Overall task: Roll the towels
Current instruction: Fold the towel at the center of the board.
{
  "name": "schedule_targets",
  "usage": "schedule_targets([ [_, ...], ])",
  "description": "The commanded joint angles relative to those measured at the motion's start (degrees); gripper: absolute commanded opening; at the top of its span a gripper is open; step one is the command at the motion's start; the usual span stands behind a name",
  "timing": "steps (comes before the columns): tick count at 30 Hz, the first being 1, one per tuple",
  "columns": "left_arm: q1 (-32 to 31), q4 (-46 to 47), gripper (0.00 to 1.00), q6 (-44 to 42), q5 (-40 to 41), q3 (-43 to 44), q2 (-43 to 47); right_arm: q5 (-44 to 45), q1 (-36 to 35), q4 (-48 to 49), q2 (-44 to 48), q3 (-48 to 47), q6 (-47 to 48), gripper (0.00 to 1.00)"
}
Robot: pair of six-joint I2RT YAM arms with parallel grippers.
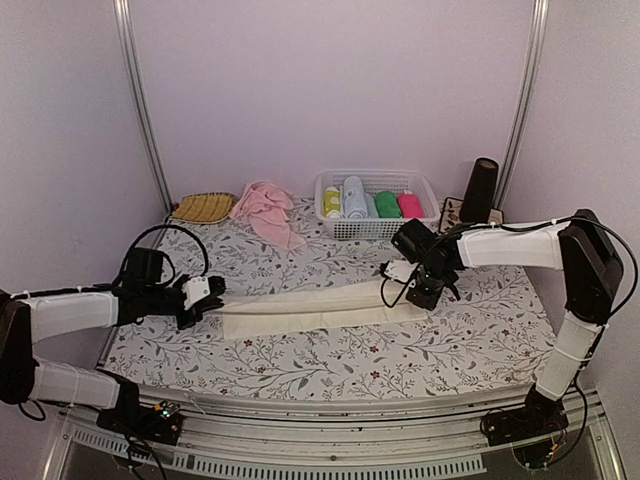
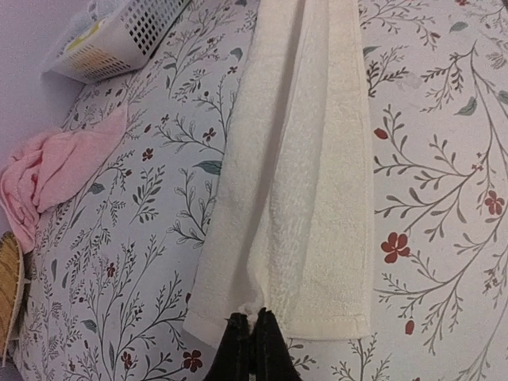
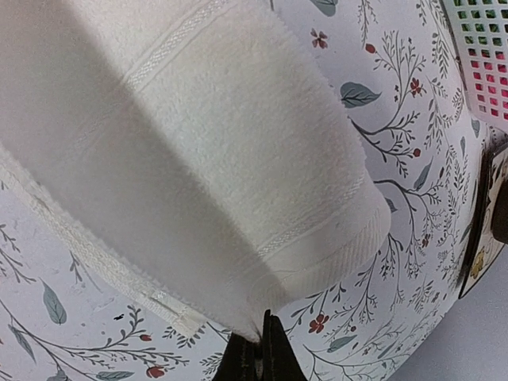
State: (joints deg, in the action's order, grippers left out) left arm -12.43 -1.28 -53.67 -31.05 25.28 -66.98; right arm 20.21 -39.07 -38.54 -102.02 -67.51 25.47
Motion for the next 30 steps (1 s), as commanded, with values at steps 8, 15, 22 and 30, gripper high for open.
schedule_targets([
  [8,-5.5,-3.0,0.00,-2.1,4.8,1.9,-5.8,2.4,-0.2,0.4,-2.4,0.6,-0.8,0.02],
  [15,-7.3,-2.6,0.01,-3.0,6.1,1.7,-6.7,5.4,-0.1,2.2,-3.5,1.0,-0.8,0.02],
  [22,-7.7,-2.9,0.03,-4.5,7.4,1.0,-6.9,4.5,-0.1,3.0,-4.2,2.1,-0.4,0.03],
  [30,-7.7,-4.2,0.13,-5.4,6.6,0.6,-6.2,2.5,-0.2,2.4,-3.9,2.4,-0.4,0.05],
])
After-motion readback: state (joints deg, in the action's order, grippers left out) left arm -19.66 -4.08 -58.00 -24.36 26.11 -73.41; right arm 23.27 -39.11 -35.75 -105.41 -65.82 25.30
